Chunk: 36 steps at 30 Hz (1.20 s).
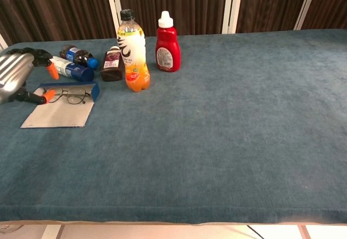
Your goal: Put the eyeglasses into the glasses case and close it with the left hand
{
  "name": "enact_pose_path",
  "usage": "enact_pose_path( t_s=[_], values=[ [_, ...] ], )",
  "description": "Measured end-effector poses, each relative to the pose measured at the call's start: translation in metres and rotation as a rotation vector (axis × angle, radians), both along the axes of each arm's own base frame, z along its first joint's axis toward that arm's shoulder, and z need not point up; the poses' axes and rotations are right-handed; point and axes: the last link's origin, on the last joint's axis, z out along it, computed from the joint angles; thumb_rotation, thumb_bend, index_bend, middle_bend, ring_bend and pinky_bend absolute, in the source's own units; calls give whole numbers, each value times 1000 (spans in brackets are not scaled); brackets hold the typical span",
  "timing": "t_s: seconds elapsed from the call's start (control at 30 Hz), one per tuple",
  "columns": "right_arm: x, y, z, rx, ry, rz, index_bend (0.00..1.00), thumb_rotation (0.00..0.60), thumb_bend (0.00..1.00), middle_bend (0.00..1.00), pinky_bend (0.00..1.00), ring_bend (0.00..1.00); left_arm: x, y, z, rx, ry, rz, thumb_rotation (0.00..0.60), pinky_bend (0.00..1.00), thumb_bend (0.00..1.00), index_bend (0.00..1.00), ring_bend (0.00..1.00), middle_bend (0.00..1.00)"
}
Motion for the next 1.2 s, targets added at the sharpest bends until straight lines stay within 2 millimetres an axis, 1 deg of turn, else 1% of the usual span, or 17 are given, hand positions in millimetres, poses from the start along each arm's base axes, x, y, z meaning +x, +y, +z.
enact_pose_path(
  t_s=[0.1, 0.17, 0.27, 0.47, 0.6, 0.77, 1.1, 1.2],
  values=[
    [1, 1, -1, 7, -1, 6, 0, 600, 150, 0, 0, 0, 2, -21, 5, -76, -27, -2, 600, 102, 289, 461, 80, 147],
    [2, 2, -2, 10, -2, 10, 0, 600, 151, 0, 0, 0, -1, -33, 10, -119, -14, 7, 600, 102, 278, 462, 79, 147],
    [3, 3, -3, 15, -2, 16, 0, 600, 150, 0, 0, 0, -6, -39, 11, -150, 17, 25, 600, 102, 273, 461, 78, 147],
    [2, 2, -1, 12, -6, 14, 0, 600, 150, 0, 0, 0, -20, -37, -1, -169, 72, 63, 600, 102, 270, 464, 78, 148],
    [1, 2, -1, 14, -4, 13, 0, 600, 150, 0, 0, 0, -24, -34, -9, -168, 91, 71, 600, 102, 270, 471, 78, 149],
    [1, 2, -1, 13, -6, 11, 0, 600, 151, 0, 0, 0, -26, -28, -20, -175, 105, 84, 600, 103, 274, 488, 79, 149],
    [0, 2, 3, 3, -15, 7, 0, 600, 150, 0, 0, 0, -28, -18, -28, -162, 120, 98, 600, 102, 275, 500, 79, 152],
    [0, 2, 3, 4, -15, 8, 0, 600, 150, 0, 0, 0, -28, -17, -30, -163, 129, 105, 600, 103, 275, 483, 79, 150]
  ],
)
